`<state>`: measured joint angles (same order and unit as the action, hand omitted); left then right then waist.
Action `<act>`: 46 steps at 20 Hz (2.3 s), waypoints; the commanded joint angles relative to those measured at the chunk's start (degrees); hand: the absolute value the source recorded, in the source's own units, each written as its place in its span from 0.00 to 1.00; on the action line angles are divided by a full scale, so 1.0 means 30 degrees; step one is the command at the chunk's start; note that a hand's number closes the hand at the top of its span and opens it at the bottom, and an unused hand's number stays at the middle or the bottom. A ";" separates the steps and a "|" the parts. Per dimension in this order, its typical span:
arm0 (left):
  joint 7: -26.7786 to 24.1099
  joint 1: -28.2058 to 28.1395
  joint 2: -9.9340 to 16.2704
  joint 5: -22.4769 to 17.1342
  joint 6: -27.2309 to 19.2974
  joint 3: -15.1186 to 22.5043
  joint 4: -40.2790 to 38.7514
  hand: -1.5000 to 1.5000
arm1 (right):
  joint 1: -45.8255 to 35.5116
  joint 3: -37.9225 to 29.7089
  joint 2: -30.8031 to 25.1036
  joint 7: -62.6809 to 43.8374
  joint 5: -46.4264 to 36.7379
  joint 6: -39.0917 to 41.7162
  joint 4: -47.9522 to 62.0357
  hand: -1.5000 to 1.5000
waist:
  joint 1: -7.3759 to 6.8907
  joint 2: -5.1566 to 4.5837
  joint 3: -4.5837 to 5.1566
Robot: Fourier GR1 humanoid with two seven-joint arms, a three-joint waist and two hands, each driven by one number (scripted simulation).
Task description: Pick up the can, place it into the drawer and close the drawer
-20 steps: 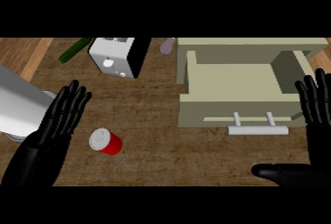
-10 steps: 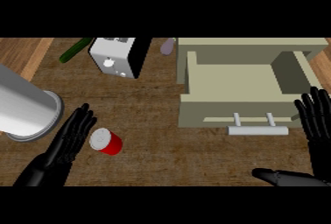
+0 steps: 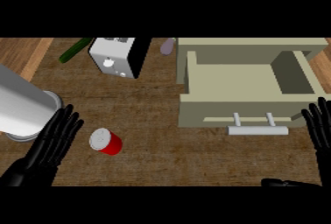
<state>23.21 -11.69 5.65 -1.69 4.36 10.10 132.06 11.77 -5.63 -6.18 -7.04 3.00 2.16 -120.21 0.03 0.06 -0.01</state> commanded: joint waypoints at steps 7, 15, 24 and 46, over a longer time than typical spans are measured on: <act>-0.1041 0.0712 -0.0718 0.0678 -0.0107 -0.0504 -0.2572 0.00 | 0.0391 -0.0294 0.0599 0.0670 -0.0171 0.0706 0.0320 0.00 | 0.0002 -0.0010 0.0004; -0.4516 0.0169 -0.0303 0.0167 0.1243 -0.1767 -0.5518 0.00 | 0.1023 -0.0776 0.0819 0.1976 -0.0470 0.1494 0.0907 0.00 | -0.0006 -0.0005 0.0005; -0.7572 0.1538 -0.0799 0.1087 0.0542 -0.2862 -1.0212 0.00 | 0.1417 -0.2412 0.0164 0.1832 0.1071 0.2794 0.0294 0.00 | 0.0047 -0.0012 0.0006; -1.3294 0.2293 -0.0325 0.1837 0.1398 -0.4316 -1.7786 0.00 | -0.0654 -0.3032 0.0388 -0.0073 0.0927 0.2834 0.0393 0.00 | 0.0035 -0.0020 0.0008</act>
<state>-13.86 -7.56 5.13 3.11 8.97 -2.20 84.67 12.80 -12.19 -3.03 -3.69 2.87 10.15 -118.38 0.07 0.02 0.00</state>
